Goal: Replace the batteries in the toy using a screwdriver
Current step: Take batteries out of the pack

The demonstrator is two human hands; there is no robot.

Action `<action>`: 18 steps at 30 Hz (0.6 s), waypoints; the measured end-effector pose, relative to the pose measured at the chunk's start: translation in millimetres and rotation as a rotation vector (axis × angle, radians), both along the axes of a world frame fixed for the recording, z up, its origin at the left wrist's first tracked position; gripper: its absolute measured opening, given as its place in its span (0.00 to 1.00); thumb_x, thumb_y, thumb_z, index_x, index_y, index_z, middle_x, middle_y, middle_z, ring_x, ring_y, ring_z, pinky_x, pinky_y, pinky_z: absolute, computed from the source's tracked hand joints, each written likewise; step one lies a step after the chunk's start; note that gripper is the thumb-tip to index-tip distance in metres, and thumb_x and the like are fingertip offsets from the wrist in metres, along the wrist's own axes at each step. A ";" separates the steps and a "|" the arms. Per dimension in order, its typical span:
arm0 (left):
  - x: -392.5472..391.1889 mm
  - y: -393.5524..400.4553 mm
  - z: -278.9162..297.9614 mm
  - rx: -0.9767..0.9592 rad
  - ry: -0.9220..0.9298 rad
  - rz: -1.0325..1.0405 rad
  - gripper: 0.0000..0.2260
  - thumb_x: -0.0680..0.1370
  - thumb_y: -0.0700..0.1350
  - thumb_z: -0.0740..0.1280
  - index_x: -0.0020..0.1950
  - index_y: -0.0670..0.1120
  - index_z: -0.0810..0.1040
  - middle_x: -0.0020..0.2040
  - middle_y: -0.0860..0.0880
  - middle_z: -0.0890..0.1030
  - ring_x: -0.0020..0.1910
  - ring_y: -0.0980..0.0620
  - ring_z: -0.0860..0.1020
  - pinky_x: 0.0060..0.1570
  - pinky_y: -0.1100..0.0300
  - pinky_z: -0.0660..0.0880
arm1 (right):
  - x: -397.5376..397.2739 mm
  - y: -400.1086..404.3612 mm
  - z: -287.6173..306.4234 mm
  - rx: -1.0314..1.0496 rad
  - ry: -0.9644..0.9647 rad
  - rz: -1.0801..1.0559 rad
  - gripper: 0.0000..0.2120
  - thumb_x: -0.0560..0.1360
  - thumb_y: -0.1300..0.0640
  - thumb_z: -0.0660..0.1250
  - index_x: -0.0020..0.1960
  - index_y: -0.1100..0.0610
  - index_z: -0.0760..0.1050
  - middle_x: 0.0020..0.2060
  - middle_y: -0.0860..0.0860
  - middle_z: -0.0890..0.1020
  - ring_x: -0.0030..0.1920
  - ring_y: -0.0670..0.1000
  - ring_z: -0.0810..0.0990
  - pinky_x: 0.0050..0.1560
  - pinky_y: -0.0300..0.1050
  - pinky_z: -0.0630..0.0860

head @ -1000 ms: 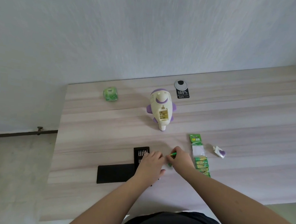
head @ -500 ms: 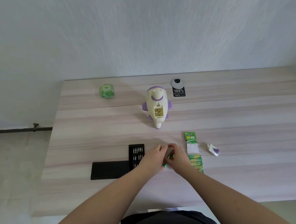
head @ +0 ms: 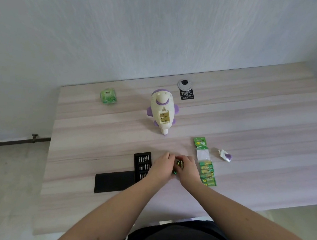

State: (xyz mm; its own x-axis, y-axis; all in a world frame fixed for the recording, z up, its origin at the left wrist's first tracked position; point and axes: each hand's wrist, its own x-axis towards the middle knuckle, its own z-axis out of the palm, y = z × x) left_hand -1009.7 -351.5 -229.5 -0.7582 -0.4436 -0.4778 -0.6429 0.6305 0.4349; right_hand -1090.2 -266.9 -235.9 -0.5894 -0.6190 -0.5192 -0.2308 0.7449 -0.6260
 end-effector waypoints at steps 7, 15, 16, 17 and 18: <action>3.5 -0.3 -2.9 0.014 -0.018 0.010 0.27 0.72 0.47 0.74 0.67 0.43 0.68 0.61 0.43 0.72 0.60 0.43 0.73 0.56 0.51 0.72 | -3.6 2.8 0.8 -0.068 -0.011 -0.075 0.10 0.80 0.54 0.62 0.59 0.53 0.76 0.54 0.50 0.74 0.52 0.49 0.75 0.54 0.42 0.71; 9.3 4.6 -3.1 -0.083 -0.023 -0.110 0.30 0.73 0.54 0.72 0.71 0.51 0.65 0.55 0.42 0.71 0.54 0.41 0.73 0.54 0.49 0.72 | -20.4 -5.7 7.3 -0.044 -0.405 -0.475 0.13 0.80 0.55 0.57 0.59 0.61 0.73 0.41 0.52 0.76 0.38 0.51 0.75 0.37 0.43 0.72; 8.5 5.2 -2.4 -0.102 -0.039 -0.125 0.29 0.73 0.55 0.71 0.71 0.52 0.65 0.55 0.42 0.71 0.54 0.42 0.73 0.54 0.49 0.72 | -19.8 -8.0 10.1 -0.062 -0.462 -0.489 0.13 0.80 0.57 0.57 0.60 0.61 0.72 0.40 0.51 0.75 0.37 0.49 0.74 0.36 0.43 0.72; 7.4 5.6 -2.1 -0.113 -0.049 -0.134 0.28 0.74 0.55 0.70 0.71 0.52 0.65 0.55 0.42 0.71 0.55 0.42 0.73 0.54 0.50 0.72 | -19.1 -10.0 11.7 -0.075 -0.497 -0.499 0.13 0.79 0.58 0.56 0.61 0.61 0.71 0.40 0.50 0.74 0.37 0.48 0.74 0.36 0.43 0.72; 6.7 5.8 -1.6 -0.114 -0.055 -0.136 0.27 0.75 0.54 0.69 0.71 0.51 0.65 0.55 0.42 0.71 0.55 0.41 0.73 0.54 0.50 0.72 | -18.3 -11.6 11.7 -0.075 -0.509 -0.507 0.14 0.79 0.59 0.56 0.62 0.60 0.71 0.42 0.50 0.74 0.39 0.48 0.74 0.38 0.44 0.73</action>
